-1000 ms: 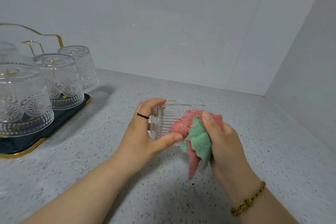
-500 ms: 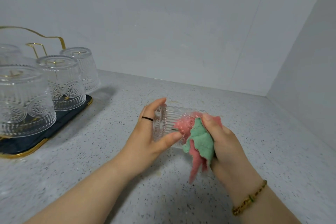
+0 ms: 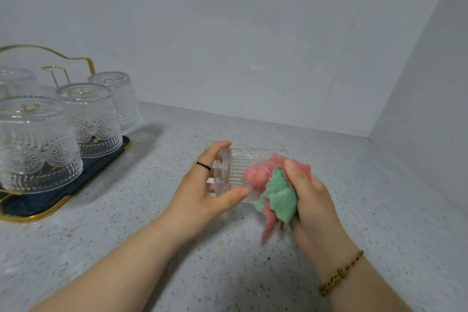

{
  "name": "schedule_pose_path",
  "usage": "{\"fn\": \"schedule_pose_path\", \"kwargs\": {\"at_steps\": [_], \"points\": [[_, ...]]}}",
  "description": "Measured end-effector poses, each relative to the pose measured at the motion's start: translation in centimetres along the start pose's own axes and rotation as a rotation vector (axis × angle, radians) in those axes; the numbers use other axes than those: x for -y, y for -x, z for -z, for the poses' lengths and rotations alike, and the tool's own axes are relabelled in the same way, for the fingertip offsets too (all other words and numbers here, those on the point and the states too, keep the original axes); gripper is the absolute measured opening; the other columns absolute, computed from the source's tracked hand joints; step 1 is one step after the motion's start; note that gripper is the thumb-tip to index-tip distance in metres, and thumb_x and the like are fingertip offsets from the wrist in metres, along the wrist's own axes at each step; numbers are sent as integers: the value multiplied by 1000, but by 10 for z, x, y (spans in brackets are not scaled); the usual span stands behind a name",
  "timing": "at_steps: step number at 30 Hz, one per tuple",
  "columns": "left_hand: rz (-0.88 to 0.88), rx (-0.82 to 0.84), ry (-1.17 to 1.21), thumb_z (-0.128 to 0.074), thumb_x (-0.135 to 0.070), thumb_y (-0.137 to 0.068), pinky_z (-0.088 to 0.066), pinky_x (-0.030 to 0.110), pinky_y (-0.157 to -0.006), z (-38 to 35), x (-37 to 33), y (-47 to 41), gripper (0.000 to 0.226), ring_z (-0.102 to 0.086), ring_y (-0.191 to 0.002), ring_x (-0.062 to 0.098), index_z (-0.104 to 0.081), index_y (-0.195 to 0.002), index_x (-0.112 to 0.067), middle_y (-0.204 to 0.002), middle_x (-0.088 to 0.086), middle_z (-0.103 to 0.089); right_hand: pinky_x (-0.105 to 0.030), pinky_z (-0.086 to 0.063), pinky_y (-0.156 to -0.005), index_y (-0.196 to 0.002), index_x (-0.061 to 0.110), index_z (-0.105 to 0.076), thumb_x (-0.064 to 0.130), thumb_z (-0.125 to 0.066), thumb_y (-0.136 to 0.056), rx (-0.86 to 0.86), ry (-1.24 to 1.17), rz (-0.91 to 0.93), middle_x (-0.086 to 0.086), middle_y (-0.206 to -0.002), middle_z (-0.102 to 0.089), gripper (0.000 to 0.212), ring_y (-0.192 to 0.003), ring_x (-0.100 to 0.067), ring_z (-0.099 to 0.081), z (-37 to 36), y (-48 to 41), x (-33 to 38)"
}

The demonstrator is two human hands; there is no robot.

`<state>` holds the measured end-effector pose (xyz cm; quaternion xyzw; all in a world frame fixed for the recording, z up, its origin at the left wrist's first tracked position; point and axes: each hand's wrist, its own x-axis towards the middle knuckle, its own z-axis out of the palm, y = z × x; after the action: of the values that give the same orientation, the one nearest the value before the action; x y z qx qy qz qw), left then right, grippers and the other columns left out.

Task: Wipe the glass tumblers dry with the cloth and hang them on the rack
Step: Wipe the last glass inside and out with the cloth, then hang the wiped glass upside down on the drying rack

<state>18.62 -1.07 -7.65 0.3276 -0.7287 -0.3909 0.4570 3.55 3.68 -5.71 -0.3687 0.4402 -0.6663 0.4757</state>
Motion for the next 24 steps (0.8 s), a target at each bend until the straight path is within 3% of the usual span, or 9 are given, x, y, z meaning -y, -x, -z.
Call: {"fn": "schedule_pose_path", "kwargs": {"at_steps": [3, 6, 8, 12, 16, 20, 22, 24], "points": [[-84, 6, -123, -63, -60, -51, -44, 8, -83, 4, -4, 4, 63, -46, -103, -14, -31, -103, -75, -112, -49, -37, -22, -55, -53, -82, 7, -64, 26, -48, -87, -18, -170, -91, -2, -67, -72, 25, -62, -12, -68, 0, -1, 2], [-87, -33, -146, -70, -56, -51, -44, 15, -87, 5, -10, 5, 63, -43, -103, -18, -36, -102, -71, -109, -52, -35, -22, -53, -44, -81, 8, -63, 26, -45, -91, -86, -335, -144, -3, -64, -72, 28, -57, -13, -68, -1, 1, 7], [-66, -86, -125, -73, -47, -52, -45, 20, -89, 11, -16, 5, 60, -43, -101, -20, -41, -100, -64, -108, -47, -40, -23, -53, -45, -85, 9, -64, 26, -45, -91, -104, -386, -141, -2, -64, -71, 26, -56, -13, -68, -2, 2, 10], [-58, -185, -90, -74, -49, -47, -46, 19, -84, 42, -35, 6, 63, -49, -98, -12, -44, -101, -57, -110, -35, -43, -15, -46, -37, -69, 11, -57, 19, -46, -89, -128, -372, -142, 1, -44, -61, 24, -38, -9, -58, -12, -2, 13], [-93, -288, -125, -81, -32, -60, -41, 16, -78, 83, -55, 6, 60, -46, -96, -10, -41, -99, -55, -105, -37, -38, -24, -51, -46, -76, 7, -63, 17, -49, -85, -48, -324, -167, -5, -56, -65, 19, -47, -17, -61, -46, -10, 2], [-102, -373, -198, -75, -36, -51, -44, 19, -75, 133, -77, 8, 61, -47, -92, -5, -42, -97, -57, -103, -32, -40, -21, -48, -38, -63, 7, -63, 14, -44, -87, 33, -330, -181, -4, -46, -62, 31, -37, -15, -58, -90, -12, -5], [-92, -399, -240, -81, -36, -51, -45, 24, -77, 162, -87, 5, 65, -49, -91, -2, -42, -97, -57, -106, -20, -46, -22, -49, -38, -70, 7, -60, 15, -46, -88, 17, -343, -224, -5, -48, -63, 24, -39, -16, -60, -103, -12, -15], [-78, -439, -278, -77, -45, -45, -47, 33, -83, 190, -99, -1, 65, -55, -95, 13, -44, -100, -57, -116, -9, -48, -25, -50, -39, -77, 5, -60, 17, -47, -88, 9, -342, -271, -9, -54, -65, 21, -43, -19, -62, -110, -13, -28]]}}
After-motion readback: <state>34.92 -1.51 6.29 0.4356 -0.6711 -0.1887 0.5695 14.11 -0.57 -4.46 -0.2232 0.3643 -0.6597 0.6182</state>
